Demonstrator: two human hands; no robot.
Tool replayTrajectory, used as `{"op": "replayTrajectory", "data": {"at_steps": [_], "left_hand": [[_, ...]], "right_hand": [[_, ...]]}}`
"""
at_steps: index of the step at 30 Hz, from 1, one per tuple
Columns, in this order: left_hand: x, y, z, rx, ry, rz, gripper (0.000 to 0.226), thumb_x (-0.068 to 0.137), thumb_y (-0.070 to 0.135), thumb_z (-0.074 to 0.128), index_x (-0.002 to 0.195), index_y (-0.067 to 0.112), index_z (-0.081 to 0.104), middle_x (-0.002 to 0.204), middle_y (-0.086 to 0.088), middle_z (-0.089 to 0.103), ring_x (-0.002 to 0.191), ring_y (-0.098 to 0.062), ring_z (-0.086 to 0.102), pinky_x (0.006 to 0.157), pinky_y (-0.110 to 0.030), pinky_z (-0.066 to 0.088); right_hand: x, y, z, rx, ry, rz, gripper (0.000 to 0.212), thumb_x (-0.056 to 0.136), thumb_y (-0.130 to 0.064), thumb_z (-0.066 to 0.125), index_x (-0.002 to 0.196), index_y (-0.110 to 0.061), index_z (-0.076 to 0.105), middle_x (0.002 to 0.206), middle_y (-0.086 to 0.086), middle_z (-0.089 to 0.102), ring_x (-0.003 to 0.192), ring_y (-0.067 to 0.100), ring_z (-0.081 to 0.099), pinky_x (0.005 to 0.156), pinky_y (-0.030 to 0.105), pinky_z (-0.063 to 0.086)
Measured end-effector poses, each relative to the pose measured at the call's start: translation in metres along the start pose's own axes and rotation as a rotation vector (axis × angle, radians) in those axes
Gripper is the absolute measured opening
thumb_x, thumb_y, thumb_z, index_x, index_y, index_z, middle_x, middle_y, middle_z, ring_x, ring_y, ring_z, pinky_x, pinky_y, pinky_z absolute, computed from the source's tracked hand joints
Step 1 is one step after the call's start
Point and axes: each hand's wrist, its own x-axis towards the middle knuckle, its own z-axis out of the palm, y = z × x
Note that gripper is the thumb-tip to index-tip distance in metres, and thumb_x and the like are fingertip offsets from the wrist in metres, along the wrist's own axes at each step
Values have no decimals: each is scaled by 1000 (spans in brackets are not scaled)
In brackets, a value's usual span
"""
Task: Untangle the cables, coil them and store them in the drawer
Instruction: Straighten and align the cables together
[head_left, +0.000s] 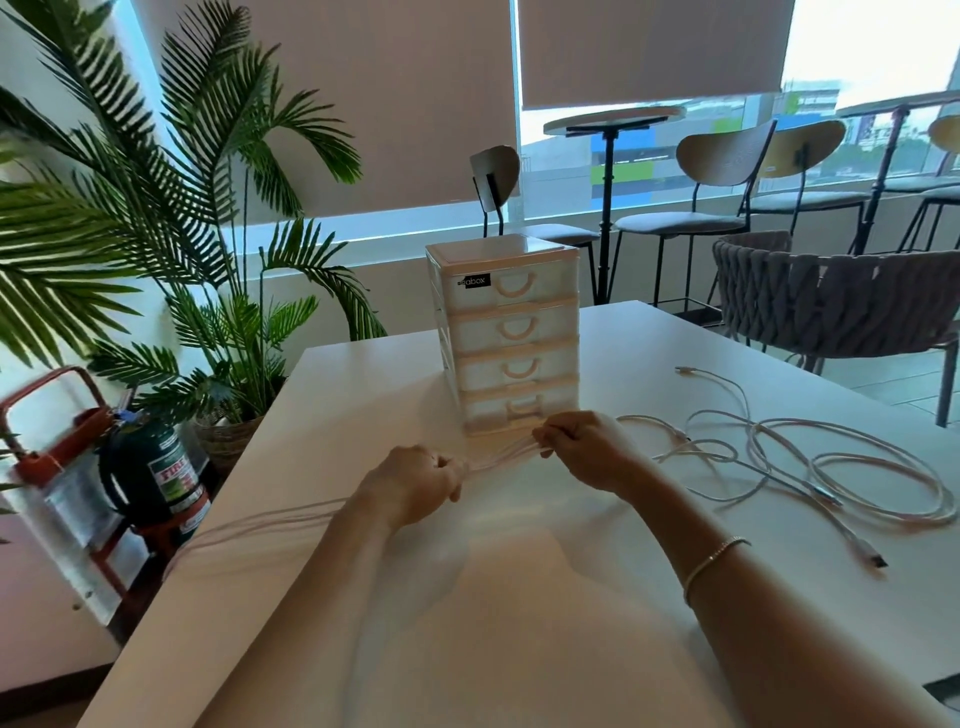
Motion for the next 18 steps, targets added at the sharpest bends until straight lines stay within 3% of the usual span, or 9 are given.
{"op": "replayTrajectory", "data": {"at_steps": [2, 4, 7, 9, 11, 15, 18], "left_hand": [[-1, 5, -2, 29, -14, -10, 34, 78, 42, 37, 65, 21, 61, 88, -3, 69, 85, -25, 60, 76, -29, 46], [3, 18, 3, 63, 26, 33, 35, 93, 37, 35, 94, 20, 66, 113, -11, 65, 104, -29, 57, 88, -32, 44], [3, 45, 19, 22, 65, 100, 39, 98, 37, 29, 117, 18, 57, 118, -12, 62, 109, -31, 56, 89, -34, 43], [2, 51, 29, -40, 52, 107, 37, 99, 36, 29, 114, 18, 58, 115, -10, 63, 107, -30, 57, 88, -34, 44], [2, 50, 34, -70, 20, 102, 40, 99, 41, 29, 103, 17, 60, 110, -9, 64, 103, -28, 57, 86, -32, 43], [2, 41, 29, -84, 99, 139, 37, 96, 46, 37, 76, 19, 53, 95, -16, 67, 91, -31, 60, 72, -30, 40], [3, 37, 26, -112, 139, 152, 44, 94, 48, 40, 90, 11, 65, 81, -14, 65, 85, -31, 61, 72, -30, 43]], "right_hand": [[0, 2, -1, -13, 4, -4, 26, 95, -24, 48, 90, -12, 71, 69, -15, 57, 62, 2, 47, 52, 7, 31], [0, -1, 0, -18, 0, -28, 27, 95, -22, 47, 90, -10, 70, 66, -16, 54, 58, -3, 44, 52, 5, 34], [-2, -6, 5, -38, -15, -88, 27, 96, -19, 46, 92, -8, 70, 71, -13, 58, 63, 0, 49, 58, 5, 37], [-3, -5, 7, -66, -67, -107, 28, 97, -19, 44, 87, -12, 70, 79, -5, 64, 74, 11, 56, 68, 17, 43], [-4, -1, 5, -53, -162, -80, 31, 97, -23, 45, 70, -24, 60, 67, -7, 57, 63, 7, 50, 63, 24, 40], [-7, 5, -5, 213, -326, 29, 20, 95, -30, 49, 76, -26, 54, 56, -5, 52, 46, 6, 39, 47, 18, 30], [-9, 11, -17, 156, -351, 54, 27, 97, -18, 44, 72, -20, 53, 58, -3, 49, 47, 8, 36, 45, 14, 28]]}}
